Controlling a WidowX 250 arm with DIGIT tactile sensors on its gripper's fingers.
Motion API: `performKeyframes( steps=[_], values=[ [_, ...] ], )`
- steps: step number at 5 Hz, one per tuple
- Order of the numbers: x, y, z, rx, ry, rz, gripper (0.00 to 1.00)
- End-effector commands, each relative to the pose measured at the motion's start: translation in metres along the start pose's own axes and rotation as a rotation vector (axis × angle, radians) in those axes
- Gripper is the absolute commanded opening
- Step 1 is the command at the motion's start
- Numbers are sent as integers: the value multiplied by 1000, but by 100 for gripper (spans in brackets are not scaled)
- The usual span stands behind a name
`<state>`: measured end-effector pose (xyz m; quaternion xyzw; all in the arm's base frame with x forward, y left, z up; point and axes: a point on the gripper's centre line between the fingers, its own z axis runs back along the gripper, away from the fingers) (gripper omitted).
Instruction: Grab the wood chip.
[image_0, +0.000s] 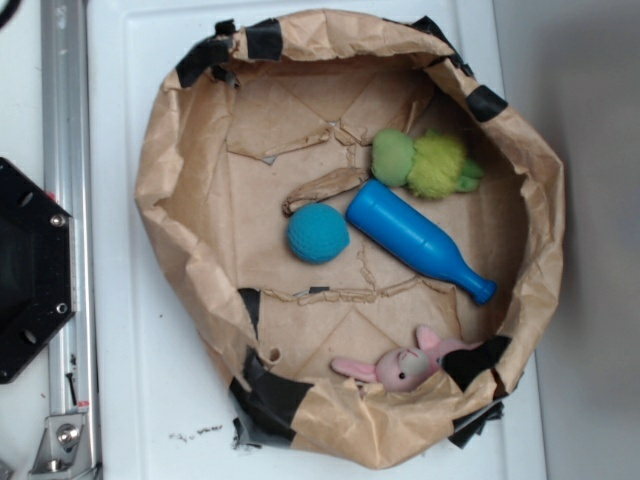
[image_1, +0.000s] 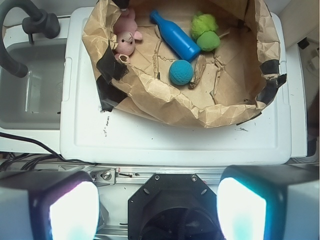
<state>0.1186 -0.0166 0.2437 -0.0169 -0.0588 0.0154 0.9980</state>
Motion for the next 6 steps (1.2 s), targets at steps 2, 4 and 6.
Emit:
performKeyframes(
  steps=[2, 4, 6],
  values=[
    [36, 34, -53, 165, -177, 48, 100],
    [108, 44, -136, 169, -174, -80, 100],
    [107, 67, -197, 147, -60, -162, 100]
  ],
)
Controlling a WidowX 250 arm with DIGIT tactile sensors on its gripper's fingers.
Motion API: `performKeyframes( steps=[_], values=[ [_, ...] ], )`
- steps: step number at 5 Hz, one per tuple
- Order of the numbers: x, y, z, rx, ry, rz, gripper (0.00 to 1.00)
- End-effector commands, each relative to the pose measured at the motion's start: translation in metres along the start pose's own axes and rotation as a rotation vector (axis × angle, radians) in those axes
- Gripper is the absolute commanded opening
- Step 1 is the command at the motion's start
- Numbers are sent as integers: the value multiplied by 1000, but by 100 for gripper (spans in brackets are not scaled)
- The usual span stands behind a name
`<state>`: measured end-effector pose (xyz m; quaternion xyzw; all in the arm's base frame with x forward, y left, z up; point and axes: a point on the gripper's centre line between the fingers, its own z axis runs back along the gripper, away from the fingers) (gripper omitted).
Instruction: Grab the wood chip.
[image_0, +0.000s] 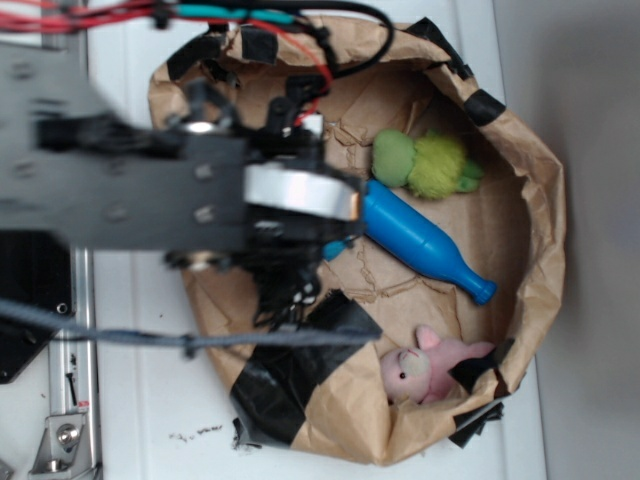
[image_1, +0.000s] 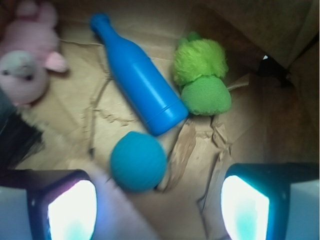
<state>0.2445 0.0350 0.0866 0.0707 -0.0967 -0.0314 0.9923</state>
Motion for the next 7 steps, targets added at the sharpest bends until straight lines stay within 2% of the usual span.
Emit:
performKeyframes(
  steps=[1, 2, 3, 4, 6, 7],
  values=[
    [-12, 14, -25, -143, -1, -26, 100],
    [-1, 25, 22, -194, -73, 25, 100],
    [9, 38, 70, -193, -148, 77, 100],
    [15, 44, 92, -185, -163, 82, 100],
    [0, 20, 27, -205, -30, 0, 100],
    [-21, 3, -8, -193, 44, -59, 100]
  ],
)
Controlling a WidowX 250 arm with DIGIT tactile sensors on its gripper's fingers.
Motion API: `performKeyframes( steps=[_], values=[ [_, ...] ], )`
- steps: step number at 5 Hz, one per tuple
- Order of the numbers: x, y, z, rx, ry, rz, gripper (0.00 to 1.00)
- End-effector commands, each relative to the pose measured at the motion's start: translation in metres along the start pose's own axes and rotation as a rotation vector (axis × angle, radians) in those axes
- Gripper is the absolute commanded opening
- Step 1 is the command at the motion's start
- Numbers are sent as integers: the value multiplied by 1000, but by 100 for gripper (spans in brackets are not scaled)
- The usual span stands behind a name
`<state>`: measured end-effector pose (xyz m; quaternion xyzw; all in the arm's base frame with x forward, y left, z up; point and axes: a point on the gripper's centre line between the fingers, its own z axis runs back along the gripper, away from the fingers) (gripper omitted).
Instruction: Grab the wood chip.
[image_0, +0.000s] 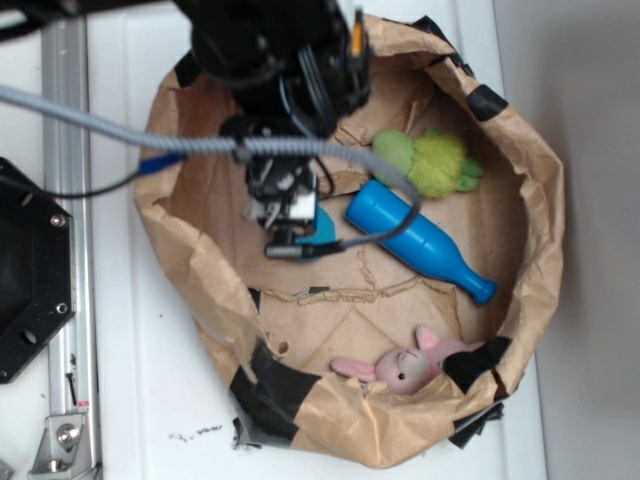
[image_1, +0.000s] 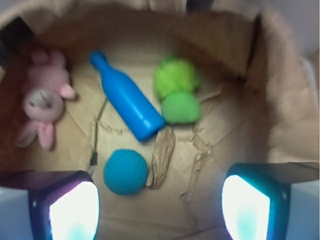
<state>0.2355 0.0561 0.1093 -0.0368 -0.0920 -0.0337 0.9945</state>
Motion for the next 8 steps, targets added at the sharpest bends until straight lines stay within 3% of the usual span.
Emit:
performKeyframes(
  steps=[1, 2, 3, 5, 6, 8],
  values=[
    [-30, -13, -46, 37, 89, -103, 100],
    [-41, -2, -64, 53, 135, -99, 100],
    [-33, 3, -76, 67, 136, -105, 100],
    [6, -7, -85, 70, 66, -90, 100],
    [13, -5, -77, 75, 43, -72, 100],
    [4, -5, -83, 94, 68, -68, 100]
  ],
)
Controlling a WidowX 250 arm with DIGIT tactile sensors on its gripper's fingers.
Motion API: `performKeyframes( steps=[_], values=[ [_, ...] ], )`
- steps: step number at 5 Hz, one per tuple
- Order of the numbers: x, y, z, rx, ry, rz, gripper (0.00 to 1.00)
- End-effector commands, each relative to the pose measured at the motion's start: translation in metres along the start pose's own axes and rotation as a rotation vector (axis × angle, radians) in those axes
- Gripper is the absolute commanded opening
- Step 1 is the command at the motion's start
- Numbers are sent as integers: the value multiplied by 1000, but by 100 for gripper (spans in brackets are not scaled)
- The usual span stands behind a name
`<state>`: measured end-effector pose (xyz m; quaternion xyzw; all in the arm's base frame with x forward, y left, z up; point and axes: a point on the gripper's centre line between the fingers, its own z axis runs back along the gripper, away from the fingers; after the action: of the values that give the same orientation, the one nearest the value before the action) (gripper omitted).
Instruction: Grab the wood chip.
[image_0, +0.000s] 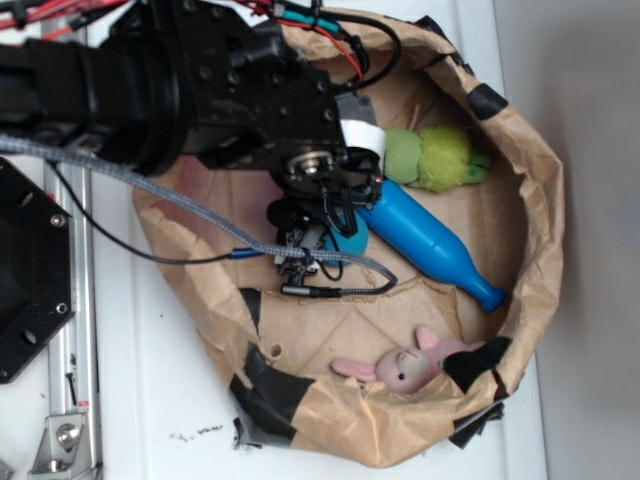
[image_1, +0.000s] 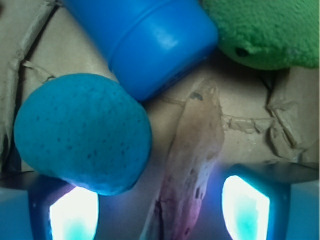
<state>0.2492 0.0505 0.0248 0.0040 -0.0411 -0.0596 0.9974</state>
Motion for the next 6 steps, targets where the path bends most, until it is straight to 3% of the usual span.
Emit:
performKeyframes(
  steps=[1, 2, 3, 4, 6],
  values=[
    [10, -3, 7, 41, -49, -9, 100],
    [14, 17, 2, 73, -52, 7, 100],
    [11, 18, -7, 73, -42, 6, 100],
    [-2, 18, -16, 77, -41, 53, 0],
    [-9, 20, -15, 100, -17, 44, 0]
  ],
)
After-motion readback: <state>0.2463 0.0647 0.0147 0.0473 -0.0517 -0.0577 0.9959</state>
